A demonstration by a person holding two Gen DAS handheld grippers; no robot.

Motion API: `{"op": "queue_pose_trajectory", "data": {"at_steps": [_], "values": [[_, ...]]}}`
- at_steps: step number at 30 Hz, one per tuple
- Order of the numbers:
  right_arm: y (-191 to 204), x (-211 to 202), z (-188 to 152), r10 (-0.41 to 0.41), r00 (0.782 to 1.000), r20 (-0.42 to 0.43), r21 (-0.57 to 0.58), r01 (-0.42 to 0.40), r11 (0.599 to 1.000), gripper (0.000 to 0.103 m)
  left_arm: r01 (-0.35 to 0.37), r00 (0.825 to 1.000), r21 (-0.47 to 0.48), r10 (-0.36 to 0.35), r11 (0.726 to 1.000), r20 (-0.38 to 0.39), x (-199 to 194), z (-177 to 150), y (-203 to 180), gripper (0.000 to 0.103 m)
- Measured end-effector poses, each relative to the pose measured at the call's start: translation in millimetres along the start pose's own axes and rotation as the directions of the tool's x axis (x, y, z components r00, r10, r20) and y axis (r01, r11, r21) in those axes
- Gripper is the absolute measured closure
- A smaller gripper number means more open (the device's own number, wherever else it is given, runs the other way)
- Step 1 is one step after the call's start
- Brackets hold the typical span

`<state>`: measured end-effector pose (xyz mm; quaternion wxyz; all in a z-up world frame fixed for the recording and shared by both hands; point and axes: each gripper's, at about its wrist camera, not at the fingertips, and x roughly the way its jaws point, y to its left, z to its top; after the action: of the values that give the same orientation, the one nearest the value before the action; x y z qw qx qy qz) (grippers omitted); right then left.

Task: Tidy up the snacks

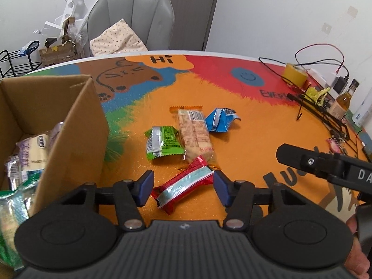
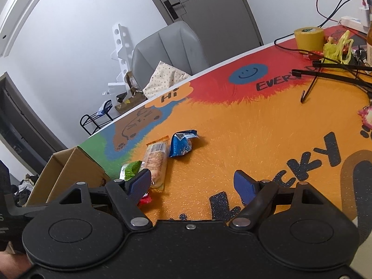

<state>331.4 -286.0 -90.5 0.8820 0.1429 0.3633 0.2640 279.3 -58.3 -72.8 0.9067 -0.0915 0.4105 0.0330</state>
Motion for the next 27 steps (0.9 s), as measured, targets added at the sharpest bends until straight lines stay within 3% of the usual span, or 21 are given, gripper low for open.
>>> {"op": "queue_pose_trajectory", "data": {"at_steps": [4,9,17,27], "values": [[-0.3,5.3,0.5,0.002,1.000,-0.008,0.003,-0.002,1.000,0.024,-0.001,1.000,0.012,0.001,1.000,-0.016,10.1,-2.8,-1.2,0.049],[0.2,10.9,0.4,0.006,1.000,-0.015,0.003,-0.006,1.000,0.024,-0.010,0.999,0.037,0.011,0.999,-0.034,18.1,-6.5,-1.9,0.082],[3.6,22.9,3.2,0.016,1.000,-0.026,0.000,-0.016,1.000,0.024,0.031,0.999,0.013,-0.031,0.999,0.008,4.3,-2.5,3.7,0.083],[11.9,43.9,11.2,0.031,0.999,-0.038,0.001,-0.031,1.000,0.029,0.025,0.997,-0.032,-0.023,0.999,0.069,-6.0,17.5,14.8,0.083]]}}
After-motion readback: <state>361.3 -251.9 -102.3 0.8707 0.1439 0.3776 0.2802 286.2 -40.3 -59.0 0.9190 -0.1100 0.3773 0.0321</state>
